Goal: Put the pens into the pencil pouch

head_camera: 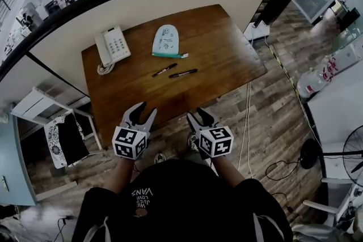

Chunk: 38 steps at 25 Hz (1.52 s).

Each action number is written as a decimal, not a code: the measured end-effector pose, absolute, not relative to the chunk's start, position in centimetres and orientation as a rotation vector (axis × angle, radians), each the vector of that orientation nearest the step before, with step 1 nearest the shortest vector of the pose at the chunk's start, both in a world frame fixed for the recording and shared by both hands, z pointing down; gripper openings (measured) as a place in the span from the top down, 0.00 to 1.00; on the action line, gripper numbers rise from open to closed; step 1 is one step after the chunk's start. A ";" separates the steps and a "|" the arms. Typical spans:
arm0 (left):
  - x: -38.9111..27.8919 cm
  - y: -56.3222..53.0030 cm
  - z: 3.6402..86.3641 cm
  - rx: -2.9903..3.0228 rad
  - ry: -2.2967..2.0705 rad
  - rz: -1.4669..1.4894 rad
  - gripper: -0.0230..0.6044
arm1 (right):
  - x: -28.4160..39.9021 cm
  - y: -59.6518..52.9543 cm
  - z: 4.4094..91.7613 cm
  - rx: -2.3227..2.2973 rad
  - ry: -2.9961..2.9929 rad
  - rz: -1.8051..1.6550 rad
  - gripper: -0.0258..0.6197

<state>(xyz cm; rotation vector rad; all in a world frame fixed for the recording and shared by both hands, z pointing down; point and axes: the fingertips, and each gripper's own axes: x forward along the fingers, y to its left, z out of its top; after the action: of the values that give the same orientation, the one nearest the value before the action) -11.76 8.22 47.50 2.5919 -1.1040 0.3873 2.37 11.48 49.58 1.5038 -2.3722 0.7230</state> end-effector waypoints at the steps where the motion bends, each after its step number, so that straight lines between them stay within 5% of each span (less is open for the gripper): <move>1: -11.6 7.7 47.6 2.573 -1.139 0.397 0.72 | 2.9 10.9 49.7 1.470 -2.379 0.718 0.75; 18: -8.4 0.7 49.8 2.358 -1.525 0.536 0.72 | 10.5 2.5 53.3 1.063 -2.445 0.601 0.75; 38: -8.1 -12.0 52.3 2.557 -1.226 0.865 0.71 | 9.6 -6.6 58.8 0.974 -2.281 0.502 0.75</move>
<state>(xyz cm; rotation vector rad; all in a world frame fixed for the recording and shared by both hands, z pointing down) -8.08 -11.99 52.27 2.5571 -1.2261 0.8652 9.62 -6.63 58.84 0.9737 -2.2814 0.5022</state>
